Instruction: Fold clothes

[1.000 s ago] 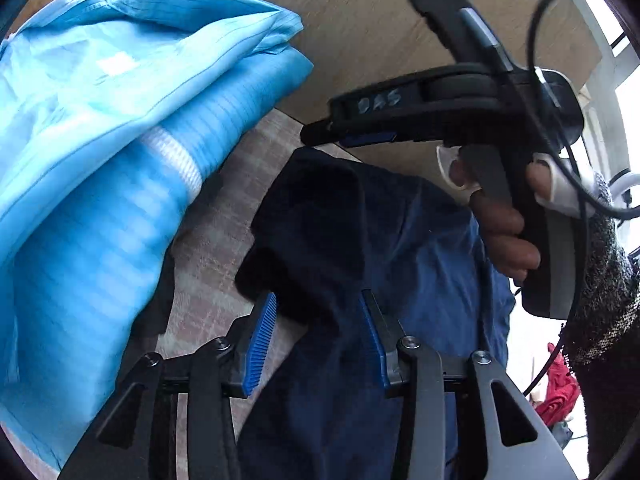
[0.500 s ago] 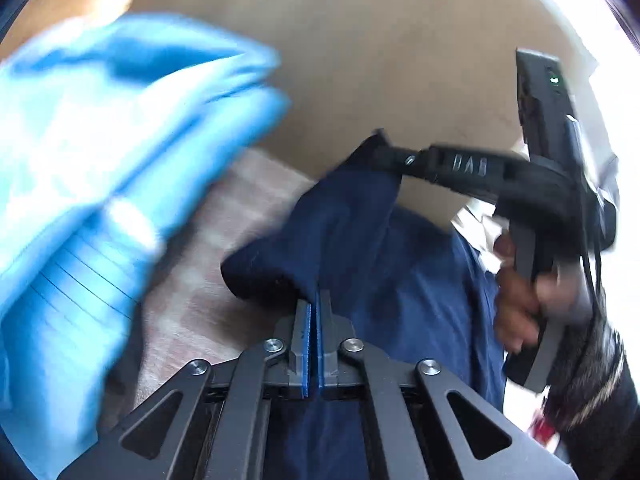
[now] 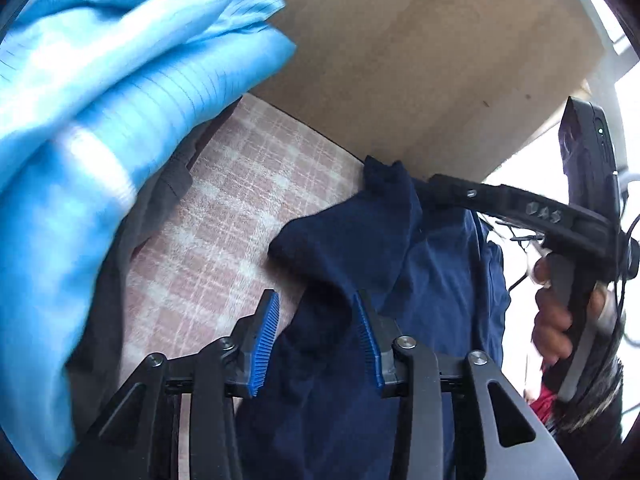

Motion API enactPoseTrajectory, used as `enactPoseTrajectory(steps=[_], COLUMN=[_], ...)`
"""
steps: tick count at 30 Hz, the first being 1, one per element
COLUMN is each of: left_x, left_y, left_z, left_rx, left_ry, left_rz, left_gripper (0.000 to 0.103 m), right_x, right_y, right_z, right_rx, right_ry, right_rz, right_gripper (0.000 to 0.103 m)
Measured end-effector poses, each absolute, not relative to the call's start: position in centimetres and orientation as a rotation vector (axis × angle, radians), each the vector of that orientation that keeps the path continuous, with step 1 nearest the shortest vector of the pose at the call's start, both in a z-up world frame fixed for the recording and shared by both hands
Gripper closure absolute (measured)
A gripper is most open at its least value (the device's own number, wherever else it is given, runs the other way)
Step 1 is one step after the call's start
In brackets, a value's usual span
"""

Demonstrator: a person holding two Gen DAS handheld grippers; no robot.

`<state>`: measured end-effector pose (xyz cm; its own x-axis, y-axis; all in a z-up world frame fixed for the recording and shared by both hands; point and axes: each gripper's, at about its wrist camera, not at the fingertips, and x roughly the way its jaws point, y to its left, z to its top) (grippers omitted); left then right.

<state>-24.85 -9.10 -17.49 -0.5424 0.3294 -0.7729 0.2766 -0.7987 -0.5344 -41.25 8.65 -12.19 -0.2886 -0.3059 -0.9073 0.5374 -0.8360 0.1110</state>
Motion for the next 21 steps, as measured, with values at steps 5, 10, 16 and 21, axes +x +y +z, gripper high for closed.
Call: enactPoseTrajectory(steps=[5,10,16,21], left_x=[-26.5,-25.9,-22.8,-19.8], left_y=[-8.8,-9.6,-7.0,-2.5], left_z=[-18.5,-17.2,-13.0,-12.8], left_rx=[-1.500,-1.366,-1.179,-1.252], left_ry=[-1.033,-1.072,-0.804,-0.402], left_rz=[2.480,2.542,2.465,2.384], left_gripper=[0.069,0.101,0.098,0.081], right_x=[-42.4,-40.0,-37.0,-35.2], right_y=[6.2,9.7,14.3,22.3], right_z=[-14.9,-11.7,-8.3,-9.7], right_rx=[1.503,1.348,1.185,1.396], right_ry=[0.380,0.193,-0.012,-0.023], right_rz=[-2.167,-2.218,-2.270,-2.470], right_gripper=[0.078,0.097,0.075,0.043])
